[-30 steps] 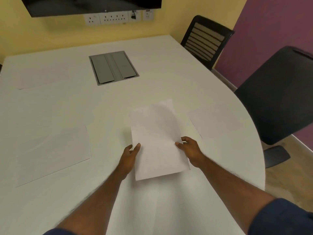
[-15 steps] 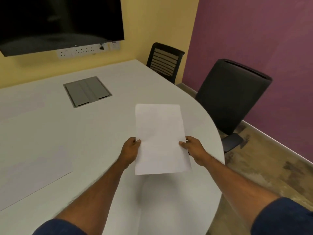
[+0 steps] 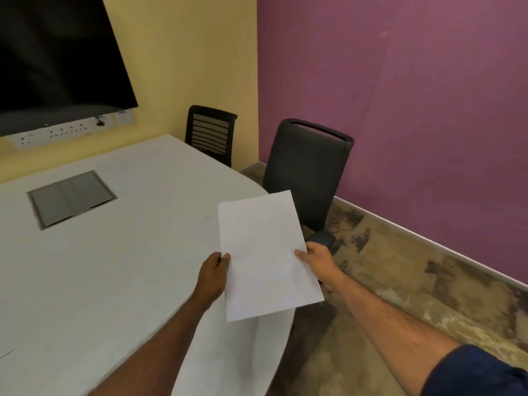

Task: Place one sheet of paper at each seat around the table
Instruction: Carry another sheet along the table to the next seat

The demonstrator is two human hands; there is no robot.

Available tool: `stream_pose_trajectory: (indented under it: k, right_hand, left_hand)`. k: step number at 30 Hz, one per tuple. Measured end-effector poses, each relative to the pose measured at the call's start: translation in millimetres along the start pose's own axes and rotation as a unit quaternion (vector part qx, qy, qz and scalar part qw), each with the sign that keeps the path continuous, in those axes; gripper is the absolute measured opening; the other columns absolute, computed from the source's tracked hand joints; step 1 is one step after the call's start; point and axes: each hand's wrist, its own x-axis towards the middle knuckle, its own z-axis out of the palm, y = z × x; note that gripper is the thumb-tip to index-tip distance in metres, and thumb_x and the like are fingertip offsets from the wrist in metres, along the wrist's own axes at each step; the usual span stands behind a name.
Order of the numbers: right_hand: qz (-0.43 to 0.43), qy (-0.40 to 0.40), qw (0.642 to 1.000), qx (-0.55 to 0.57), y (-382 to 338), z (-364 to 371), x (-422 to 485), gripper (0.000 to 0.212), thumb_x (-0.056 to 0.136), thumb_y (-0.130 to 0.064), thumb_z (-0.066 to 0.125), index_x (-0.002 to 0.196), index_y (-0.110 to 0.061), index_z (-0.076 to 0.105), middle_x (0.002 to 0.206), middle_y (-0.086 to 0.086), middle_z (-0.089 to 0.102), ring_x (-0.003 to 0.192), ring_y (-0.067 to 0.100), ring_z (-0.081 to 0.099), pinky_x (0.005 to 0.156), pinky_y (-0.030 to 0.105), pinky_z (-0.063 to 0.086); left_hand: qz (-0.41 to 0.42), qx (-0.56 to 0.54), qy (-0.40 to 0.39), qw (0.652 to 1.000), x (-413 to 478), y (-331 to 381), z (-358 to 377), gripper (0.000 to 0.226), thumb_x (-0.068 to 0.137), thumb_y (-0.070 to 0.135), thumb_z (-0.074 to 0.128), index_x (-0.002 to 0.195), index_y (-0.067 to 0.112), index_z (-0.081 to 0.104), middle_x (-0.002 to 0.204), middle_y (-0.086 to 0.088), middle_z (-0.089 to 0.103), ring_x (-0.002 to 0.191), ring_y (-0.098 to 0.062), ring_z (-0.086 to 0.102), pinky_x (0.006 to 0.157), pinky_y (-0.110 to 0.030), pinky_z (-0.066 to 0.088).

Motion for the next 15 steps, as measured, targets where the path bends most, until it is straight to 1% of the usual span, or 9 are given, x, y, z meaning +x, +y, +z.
stream_pose_trajectory:
  k: [2,3,5,7,10,12,15]
  right_hand:
    - [-0.002,-0.008,1.000,-0.003,6,-35,4,0.009,0.096,-0.027,0.060,0.097,-0.018,0.063,0.100,0.000,0.069,0.090,0.020,0.068,0.074,0.032,0.055]
    - [-0.003,-0.012,1.000,0.000,8,-51,6,0.008,0.097,-0.027,0.059,0.097,-0.020,0.062,0.100,-0.001,0.069,0.090,0.019,0.068,0.073,0.031,0.054]
    - [-0.002,-0.019,1.000,0.008,14,-81,9,0.009,0.097,-0.025,0.060,0.099,-0.017,0.063,0.103,0.003,0.069,0.092,0.023,0.068,0.078,0.037,0.056]
    - [0.000,-0.021,1.000,0.013,19,-107,12,0.010,0.097,-0.024,0.060,0.097,-0.014,0.063,0.104,0.008,0.070,0.093,0.027,0.068,0.084,0.043,0.057]
    - [0.001,-0.029,0.999,0.018,23,-137,21,0.012,0.097,-0.026,0.060,0.098,-0.014,0.063,0.106,0.006,0.070,0.094,0.025,0.068,0.087,0.044,0.057]
    - [-0.002,-0.032,0.999,0.024,23,-153,31,0.014,0.097,-0.027,0.059,0.101,-0.014,0.064,0.107,0.005,0.070,0.096,0.025,0.068,0.089,0.045,0.056]
    - [-0.007,-0.025,0.999,0.030,19,-174,50,0.014,0.097,-0.026,0.059,0.100,-0.013,0.064,0.105,0.007,0.071,0.095,0.027,0.068,0.090,0.047,0.056]
  left_hand:
    - [0.005,0.003,0.010,1.000,-3,13,33,0.030,0.101,0.026,0.047,0.074,0.012,0.043,0.071,-0.006,0.041,0.064,-0.016,0.038,0.057,-0.031,0.030]
    - [0.004,0.000,0.014,1.000,-5,20,48,0.031,0.101,0.026,0.047,0.073,0.012,0.041,0.071,-0.006,0.040,0.065,-0.017,0.037,0.058,-0.032,0.029]
    - [0.001,-0.008,0.021,1.000,-11,33,77,0.033,0.101,0.025,0.047,0.071,0.014,0.037,0.069,-0.004,0.035,0.064,-0.017,0.034,0.058,-0.031,0.027]
    - [0.000,-0.007,0.025,1.000,-14,45,100,0.034,0.100,0.025,0.047,0.070,0.014,0.036,0.068,-0.003,0.035,0.063,-0.016,0.034,0.058,-0.031,0.027]
    - [-0.005,-0.004,0.026,1.000,-11,61,128,0.033,0.101,0.026,0.047,0.071,0.012,0.039,0.069,-0.005,0.039,0.063,-0.016,0.038,0.058,-0.030,0.030]
    - [-0.010,-0.008,0.032,0.999,-4,74,142,0.034,0.100,0.027,0.048,0.071,0.013,0.040,0.068,-0.004,0.040,0.062,-0.015,0.039,0.058,-0.029,0.031]
    - [-0.016,-0.019,0.038,0.999,11,88,160,0.035,0.099,0.028,0.049,0.068,0.014,0.040,0.067,-0.002,0.040,0.061,-0.016,0.040,0.058,-0.028,0.031]
